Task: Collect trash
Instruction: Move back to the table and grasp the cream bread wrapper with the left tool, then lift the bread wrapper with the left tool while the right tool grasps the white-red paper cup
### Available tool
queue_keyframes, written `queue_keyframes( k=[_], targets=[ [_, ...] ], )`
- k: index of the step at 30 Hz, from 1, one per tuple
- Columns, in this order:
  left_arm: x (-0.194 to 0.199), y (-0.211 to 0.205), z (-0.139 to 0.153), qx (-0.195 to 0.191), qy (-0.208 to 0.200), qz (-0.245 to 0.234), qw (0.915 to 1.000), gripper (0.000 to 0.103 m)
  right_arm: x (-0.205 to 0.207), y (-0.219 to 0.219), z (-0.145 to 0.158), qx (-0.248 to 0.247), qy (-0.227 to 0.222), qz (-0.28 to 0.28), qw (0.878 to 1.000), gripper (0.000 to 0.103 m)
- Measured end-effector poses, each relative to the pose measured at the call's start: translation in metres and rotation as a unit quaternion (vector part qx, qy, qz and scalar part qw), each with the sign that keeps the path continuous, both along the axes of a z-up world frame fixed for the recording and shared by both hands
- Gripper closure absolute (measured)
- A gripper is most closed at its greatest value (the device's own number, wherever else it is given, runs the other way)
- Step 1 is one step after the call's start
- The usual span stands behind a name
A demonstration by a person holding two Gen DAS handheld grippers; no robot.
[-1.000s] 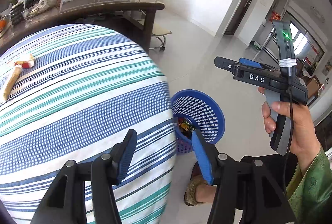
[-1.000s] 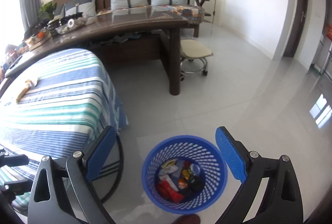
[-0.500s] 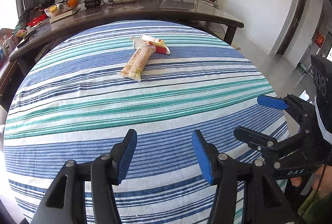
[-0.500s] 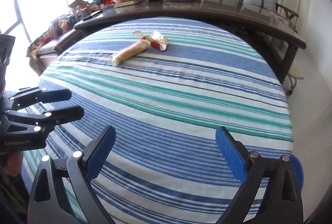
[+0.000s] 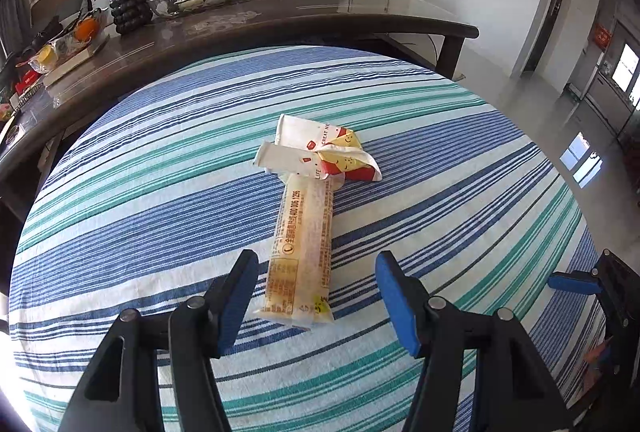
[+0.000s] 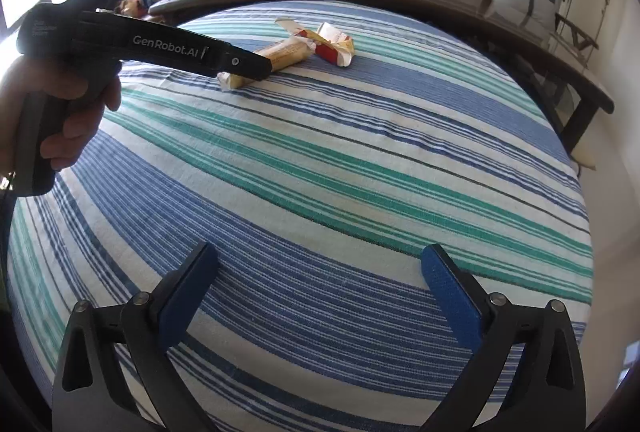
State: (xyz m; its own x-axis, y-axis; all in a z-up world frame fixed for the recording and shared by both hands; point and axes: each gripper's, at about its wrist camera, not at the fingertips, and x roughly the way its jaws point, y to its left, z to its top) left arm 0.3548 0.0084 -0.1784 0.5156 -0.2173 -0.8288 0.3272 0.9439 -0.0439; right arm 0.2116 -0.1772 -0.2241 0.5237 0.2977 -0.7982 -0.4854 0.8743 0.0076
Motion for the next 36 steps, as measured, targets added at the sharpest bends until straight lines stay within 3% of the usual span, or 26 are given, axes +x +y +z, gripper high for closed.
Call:
queue_keyframes(
  k=[3, 9, 11, 14, 23, 28, 30, 32, 36],
  targets=[
    [0.019, -0.001, -0.011, 0.006, 0.010, 0.011, 0.9999, 0.041, 0.000, 0.000, 0.000, 0.000, 0.000, 0.000, 1.000, 0.000],
    [0.021, -0.004, -0.012, 0.010, -0.012, -0.003, 0.9999, 0.044, 0.000, 0.000, 0.001, 0.000, 0.000, 0.000, 1.000, 0.000],
    [0.014, -0.005, -0.011, 0.009, -0.022, -0.015, 0.9996, 0.081, 0.000, 0.000, 0.001, 0.000, 0.001, 0.000, 1.000, 0.000],
    [0.003, 0.002, -0.005, 0.017, -0.021, 0.005, 0.9996, 0.085, 0.000, 0.000, 0.001, 0.001, 0.001, 0.000, 1.000, 0.000],
    [-0.068, 0.068, 0.018, -0.006, -0.040, 0.122, 0.9917, 0.085, 0.001, 0.001, 0.000, 0.001, -0.001, 0.000, 1.000, 0.000],
    [-0.081, 0.081, 0.009, -0.025, -0.038, 0.140, 0.9891, 0.083, 0.002, -0.002, 0.000, 0.005, -0.001, -0.009, 1.000, 0.001],
    [-0.080, 0.080, 0.005, -0.022, -0.036, 0.133, 0.9903, 0.070, 0.003, -0.006, 0.001, 0.016, 0.003, -0.013, 1.000, 0.001],
    [-0.080, 0.079, 0.001, -0.013, -0.040, 0.134, 0.9901, 0.044, 0.011, -0.008, 0.004, 0.020, 0.013, -0.011, 1.000, 0.001],
    [-0.079, 0.081, -0.004, -0.011, -0.029, 0.135, 0.9904, 0.043, 0.046, 0.001, 0.009, -0.002, 0.010, 0.003, 1.000, 0.002]
  ],
)
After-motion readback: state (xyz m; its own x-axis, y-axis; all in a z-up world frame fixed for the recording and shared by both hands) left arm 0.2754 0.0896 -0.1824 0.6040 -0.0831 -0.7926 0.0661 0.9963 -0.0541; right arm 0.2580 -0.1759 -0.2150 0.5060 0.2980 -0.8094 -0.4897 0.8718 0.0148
